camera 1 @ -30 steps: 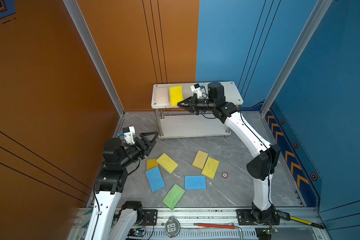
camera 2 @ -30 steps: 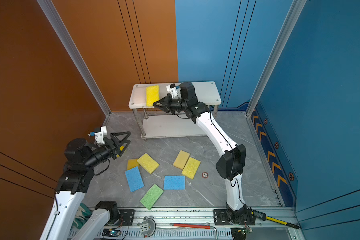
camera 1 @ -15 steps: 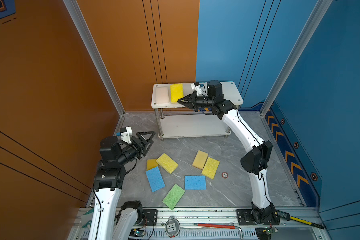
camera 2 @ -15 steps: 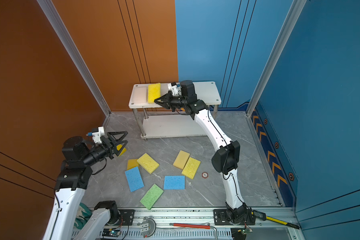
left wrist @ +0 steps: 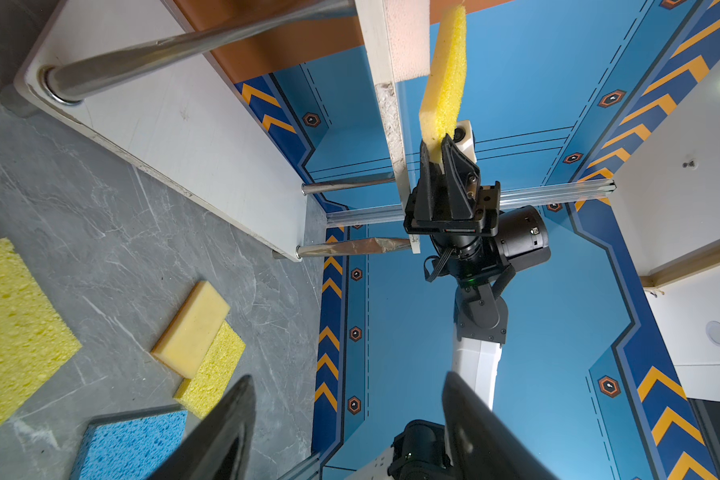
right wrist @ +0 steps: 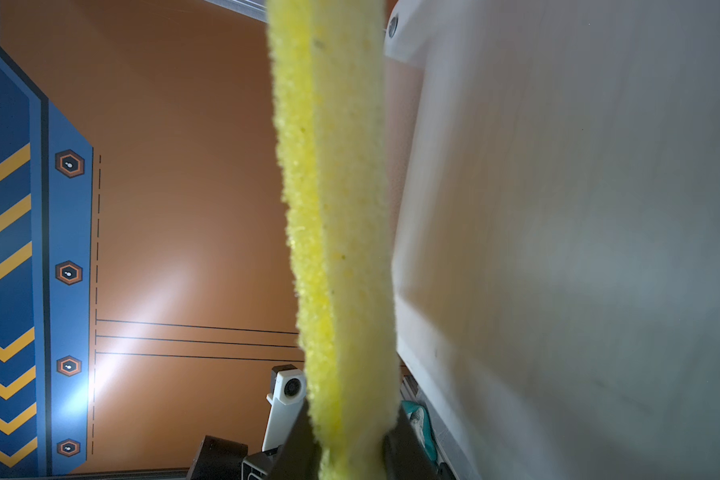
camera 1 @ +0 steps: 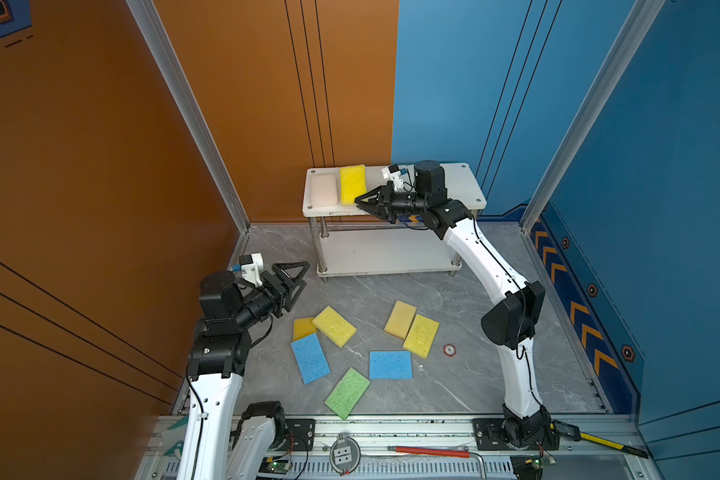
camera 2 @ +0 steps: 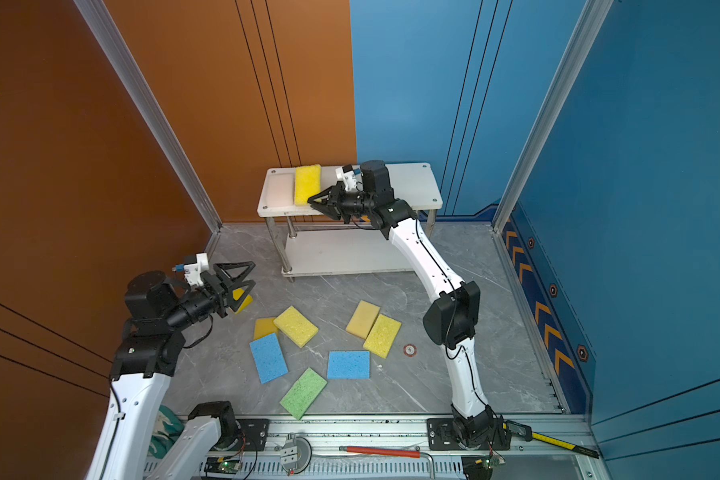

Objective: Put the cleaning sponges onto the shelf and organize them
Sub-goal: 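Lower the yellow sponge onto the top shelf beside the pink sponge, open right gripper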

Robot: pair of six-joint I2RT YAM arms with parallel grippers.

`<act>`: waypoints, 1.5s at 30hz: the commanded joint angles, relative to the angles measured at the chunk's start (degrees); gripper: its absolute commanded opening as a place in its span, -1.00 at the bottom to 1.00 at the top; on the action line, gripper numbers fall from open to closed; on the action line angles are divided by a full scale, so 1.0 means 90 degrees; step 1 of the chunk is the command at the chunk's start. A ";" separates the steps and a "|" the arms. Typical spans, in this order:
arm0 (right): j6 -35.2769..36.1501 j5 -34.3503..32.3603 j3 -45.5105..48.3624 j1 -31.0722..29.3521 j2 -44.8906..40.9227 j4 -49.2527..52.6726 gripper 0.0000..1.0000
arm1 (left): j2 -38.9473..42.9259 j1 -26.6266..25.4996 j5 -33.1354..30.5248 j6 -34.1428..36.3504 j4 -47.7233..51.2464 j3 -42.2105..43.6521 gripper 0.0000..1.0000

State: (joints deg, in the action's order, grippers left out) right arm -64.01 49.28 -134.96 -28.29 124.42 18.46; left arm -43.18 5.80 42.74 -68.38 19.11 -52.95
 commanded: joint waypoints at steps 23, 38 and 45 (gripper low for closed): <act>0.0015 -0.0354 0.0541 -0.0069 -0.0574 0.0137 0.20 | 0.0266 0.0342 0.0388 -0.0062 -0.0093 0.0039 0.43; 0.0179 -0.0465 0.1024 -0.0047 -0.1010 0.0318 0.48 | 0.0257 0.0417 0.0388 -0.0088 -0.0095 0.0050 0.43; 0.0288 -0.0480 0.1089 -0.0069 -0.1064 0.0321 0.49 | 0.0255 0.0418 0.0347 -0.0104 -0.0100 0.0052 0.43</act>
State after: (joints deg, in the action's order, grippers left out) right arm -63.24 45.82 -125.64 -28.93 118.04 20.62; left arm -41.25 9.06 45.25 -69.04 19.09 -52.93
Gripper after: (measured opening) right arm 0.741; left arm 0.716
